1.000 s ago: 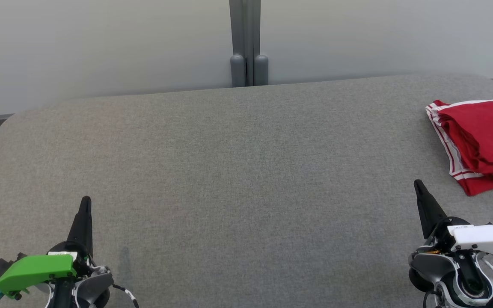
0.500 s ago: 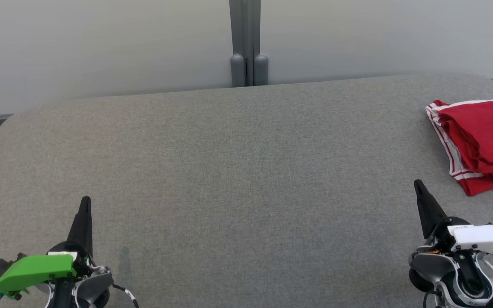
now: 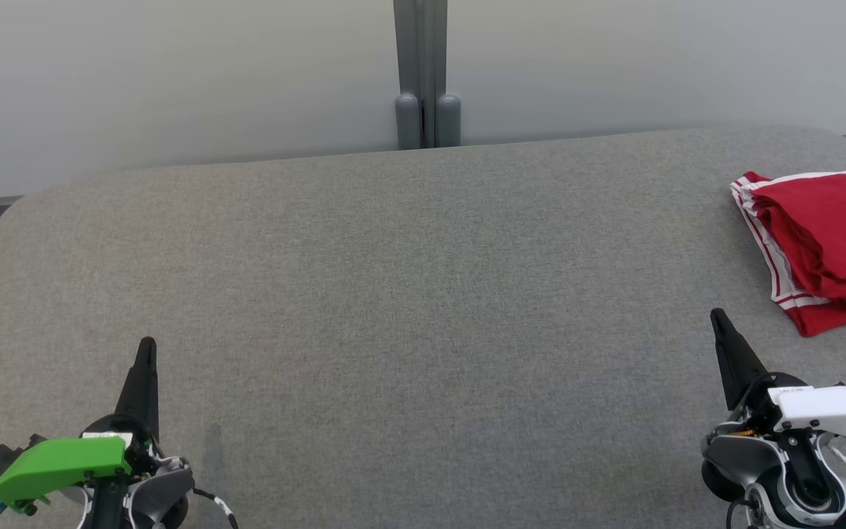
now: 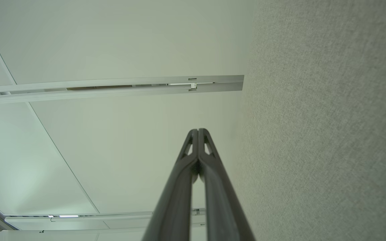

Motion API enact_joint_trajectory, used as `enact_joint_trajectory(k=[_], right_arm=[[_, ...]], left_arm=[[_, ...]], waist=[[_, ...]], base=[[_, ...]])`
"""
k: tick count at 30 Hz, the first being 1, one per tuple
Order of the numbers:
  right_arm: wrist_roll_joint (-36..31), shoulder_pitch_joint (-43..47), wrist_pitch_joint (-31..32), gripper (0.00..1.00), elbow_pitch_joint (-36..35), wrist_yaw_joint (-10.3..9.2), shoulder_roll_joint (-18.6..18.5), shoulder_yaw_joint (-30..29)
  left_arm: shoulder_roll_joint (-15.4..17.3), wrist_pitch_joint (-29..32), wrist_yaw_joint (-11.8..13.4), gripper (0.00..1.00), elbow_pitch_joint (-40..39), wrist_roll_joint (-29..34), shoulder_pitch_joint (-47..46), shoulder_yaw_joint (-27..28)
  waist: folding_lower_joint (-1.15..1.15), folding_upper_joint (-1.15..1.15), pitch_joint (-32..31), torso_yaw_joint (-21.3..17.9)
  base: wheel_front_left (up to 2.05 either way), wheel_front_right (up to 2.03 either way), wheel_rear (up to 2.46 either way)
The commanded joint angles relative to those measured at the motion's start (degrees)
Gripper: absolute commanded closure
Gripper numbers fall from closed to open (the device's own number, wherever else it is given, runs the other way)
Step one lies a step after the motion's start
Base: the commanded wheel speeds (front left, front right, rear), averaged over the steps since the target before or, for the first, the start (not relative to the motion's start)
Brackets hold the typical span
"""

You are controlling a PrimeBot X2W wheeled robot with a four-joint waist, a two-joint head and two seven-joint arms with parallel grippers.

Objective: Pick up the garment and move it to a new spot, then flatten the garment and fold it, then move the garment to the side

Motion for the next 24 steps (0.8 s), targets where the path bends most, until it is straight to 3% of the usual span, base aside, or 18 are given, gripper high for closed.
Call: enact_joint_trajectory(k=[1,24], right_arm=[[-0.28,-0.44,0.16,1.0,0.13,0.04,-0.02,-0.11],[-0.3,-0.44,0.21,1.0,0.14,0.04,0.02,-0.16]], left_arm=[[0.01,0.17,-0.3,1.0,0.06,0.37,-0.88,0.2],[-0.02,0.22,-0.31,1.0,0.06,0.42,-0.89,0.23]], waist=[[0.0,0.0,0.0,0.0],[0.0,0.0,0.0,0.0]], base=[[0.0,0.0,0.0],[0.0,0.0,0.0]])
